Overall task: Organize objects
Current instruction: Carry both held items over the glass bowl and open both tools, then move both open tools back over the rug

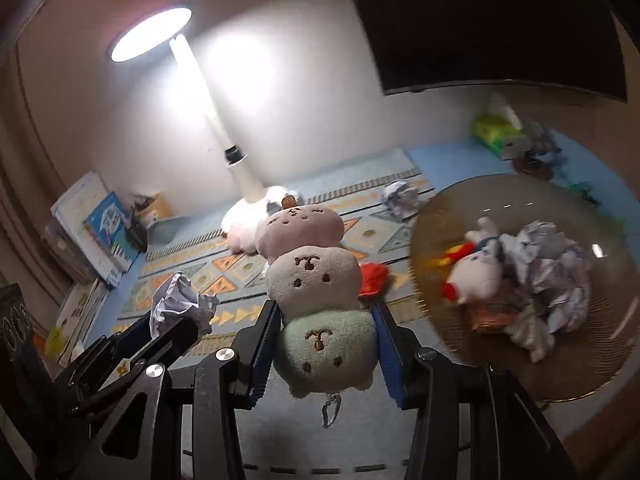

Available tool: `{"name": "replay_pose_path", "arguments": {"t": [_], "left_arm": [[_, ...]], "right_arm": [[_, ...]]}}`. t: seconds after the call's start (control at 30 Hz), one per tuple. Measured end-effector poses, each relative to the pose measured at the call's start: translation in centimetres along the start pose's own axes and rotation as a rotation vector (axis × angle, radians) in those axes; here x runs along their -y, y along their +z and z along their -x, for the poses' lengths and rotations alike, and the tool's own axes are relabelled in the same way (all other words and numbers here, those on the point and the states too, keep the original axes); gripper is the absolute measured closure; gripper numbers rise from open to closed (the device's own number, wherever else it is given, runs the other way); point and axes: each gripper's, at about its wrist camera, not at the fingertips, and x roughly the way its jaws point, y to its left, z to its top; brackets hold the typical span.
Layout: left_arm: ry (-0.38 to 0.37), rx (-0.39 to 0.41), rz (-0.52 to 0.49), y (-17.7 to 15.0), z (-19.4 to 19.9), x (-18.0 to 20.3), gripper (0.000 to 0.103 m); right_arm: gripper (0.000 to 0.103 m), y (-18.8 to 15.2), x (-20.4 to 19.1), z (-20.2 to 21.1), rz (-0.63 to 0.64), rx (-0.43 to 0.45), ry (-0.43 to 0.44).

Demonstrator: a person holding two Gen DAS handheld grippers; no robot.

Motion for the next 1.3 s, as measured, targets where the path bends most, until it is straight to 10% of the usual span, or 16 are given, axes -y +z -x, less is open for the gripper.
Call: {"name": "replay_pose_path", "arguments": {"t": [0.47, 0.57, 0.67, 0.8, 1.2, 1.3], "left_arm": [[-0.323, -0.022, -0.099, 6.1, -7.5, 12.9, 0.061], [-0.408, -0.041, -0.132, 5.9, -9.2, 14.7, 0.053], [-0.397, -0.068, -0.132, 5.4, -10.4, 15.4, 0.024], [-0.404, -0.071, -0.096, 4.8, -9.8, 13.4, 0.022], [-0.042, 0.057, 0.066, 2.1, -1.8, -3.4, 0.019], [0.117, 0.063, 0.081, 1.1, -1.5, -7.7, 0.004]], "right_arm": [[0.055, 2.9, 12.9, 3.2, -0.259, 0.057, -0.282], [0.027, 2.6, 13.7, 2.1, -0.296, 0.005, -0.287], [0.027, 2.0, 13.2, 2.3, -0.279, 0.017, -0.326], [0.026, 1.9, 11.8, 2.9, -0.248, 0.036, -0.309], [0.001, -0.1, -1.9, -1.5, -0.004, 0.11, -0.034], [0.0, -2.3, -6.0, -5.6, 0.1, 0.074, 0.011]]}}
